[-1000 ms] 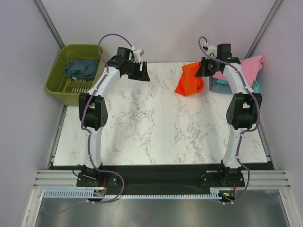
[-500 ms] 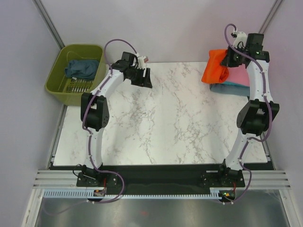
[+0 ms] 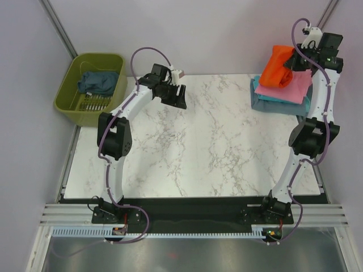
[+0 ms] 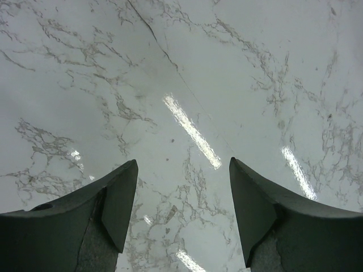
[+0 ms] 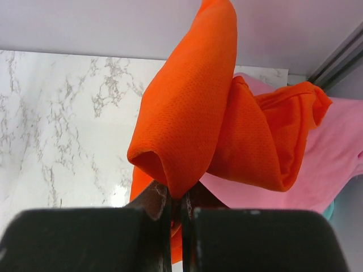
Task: Fold and stack the t-shirts
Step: Neatly place the folded tshirt to the corner
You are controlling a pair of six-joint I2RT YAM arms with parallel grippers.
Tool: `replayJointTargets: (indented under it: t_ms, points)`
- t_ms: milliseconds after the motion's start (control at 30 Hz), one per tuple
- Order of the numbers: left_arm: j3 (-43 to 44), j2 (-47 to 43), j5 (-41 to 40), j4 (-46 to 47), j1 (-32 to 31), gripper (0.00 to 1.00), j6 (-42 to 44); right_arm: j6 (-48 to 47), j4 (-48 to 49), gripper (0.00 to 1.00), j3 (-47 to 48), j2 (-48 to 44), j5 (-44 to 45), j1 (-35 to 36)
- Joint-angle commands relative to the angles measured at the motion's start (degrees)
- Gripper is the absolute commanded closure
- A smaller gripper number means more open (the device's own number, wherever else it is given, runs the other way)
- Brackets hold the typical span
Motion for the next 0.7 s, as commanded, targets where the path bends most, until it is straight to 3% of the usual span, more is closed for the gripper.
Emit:
replayJointTargets:
  t_ms: [0,233,667]
  points:
    - [-1.36,-3.48,-2.18,-0.09,-0.89,0.27,3.81,1.67,2.27,1.0,4.41,4.87,-4.06,-0.66]
    - [-2.86,-4.27,-4.46,-0.53,-1.94,0.27,5.57,4.41,3.07,1.0,-1.65,4.1,-13.11,-0.31]
    - [-6.2,-5.59,-6.4,-1.32,-4.4,0.27,7.5,6.78,-0.02,1.0,4.41,10.77,-20.78,-3.56]
